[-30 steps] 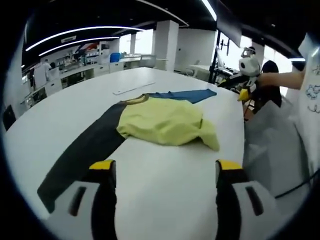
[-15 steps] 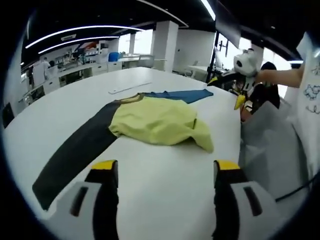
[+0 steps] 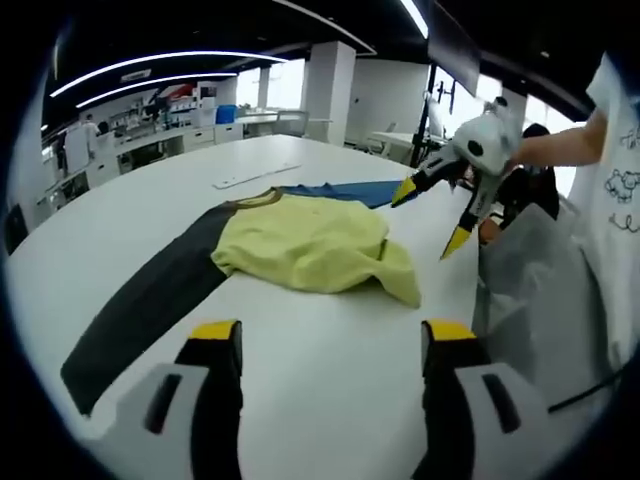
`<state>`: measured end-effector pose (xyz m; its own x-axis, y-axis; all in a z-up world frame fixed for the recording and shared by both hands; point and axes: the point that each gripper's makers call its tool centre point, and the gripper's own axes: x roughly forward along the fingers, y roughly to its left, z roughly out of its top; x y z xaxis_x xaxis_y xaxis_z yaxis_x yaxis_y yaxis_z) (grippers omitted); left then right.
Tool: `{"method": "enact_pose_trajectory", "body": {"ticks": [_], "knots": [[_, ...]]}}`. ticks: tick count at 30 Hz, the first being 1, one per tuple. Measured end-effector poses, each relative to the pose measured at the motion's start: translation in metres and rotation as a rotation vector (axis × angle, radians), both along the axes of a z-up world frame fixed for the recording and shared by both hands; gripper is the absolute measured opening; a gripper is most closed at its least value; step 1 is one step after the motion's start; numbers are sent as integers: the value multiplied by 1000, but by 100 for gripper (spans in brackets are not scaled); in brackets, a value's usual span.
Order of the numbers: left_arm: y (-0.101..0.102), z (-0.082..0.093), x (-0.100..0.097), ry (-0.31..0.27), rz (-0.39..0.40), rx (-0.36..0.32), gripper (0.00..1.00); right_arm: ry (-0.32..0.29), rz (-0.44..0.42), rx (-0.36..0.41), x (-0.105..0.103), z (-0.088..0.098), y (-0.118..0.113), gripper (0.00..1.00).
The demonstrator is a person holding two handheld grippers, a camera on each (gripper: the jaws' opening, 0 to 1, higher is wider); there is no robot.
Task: Fold the garment on the visible template until the final outline fits inside the template.
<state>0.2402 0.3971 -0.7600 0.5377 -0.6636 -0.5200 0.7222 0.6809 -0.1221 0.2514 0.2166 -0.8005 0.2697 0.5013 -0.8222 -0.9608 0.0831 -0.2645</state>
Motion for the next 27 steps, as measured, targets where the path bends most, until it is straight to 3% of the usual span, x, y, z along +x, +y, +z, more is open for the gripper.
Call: {"method": "enact_pose_trajectory", "body": {"ticks": [5, 10, 16, 19, 21, 22, 24, 27], "knots": [[1, -2, -7, 11, -3, -7, 69, 2, 36, 11, -2, -11, 20, 50], [7, 0, -9, 14, 18, -25, 69, 27, 77, -11, -9, -22, 31, 42], [11, 3, -15, 11, 37, -41, 68, 3, 117, -61, -8, -34, 33, 27], [13, 0, -18, 21, 51, -52, 68, 46, 57, -48, -5, -36, 33, 12], [13, -3, -19, 29, 57, -61, 68, 20, 49, -56, 7, -33, 32, 0], [12, -4, -21, 33, 54, -65, 68, 29, 33, -42, 8, -32, 33, 0], [11, -6, -22, 38, 48, -67, 68, 109, -46, 0, 4, -24, 35, 0], [8, -8, -23, 44, 40, -67, 67, 119, -62, 35, 9, -9, 37, 0]]}}
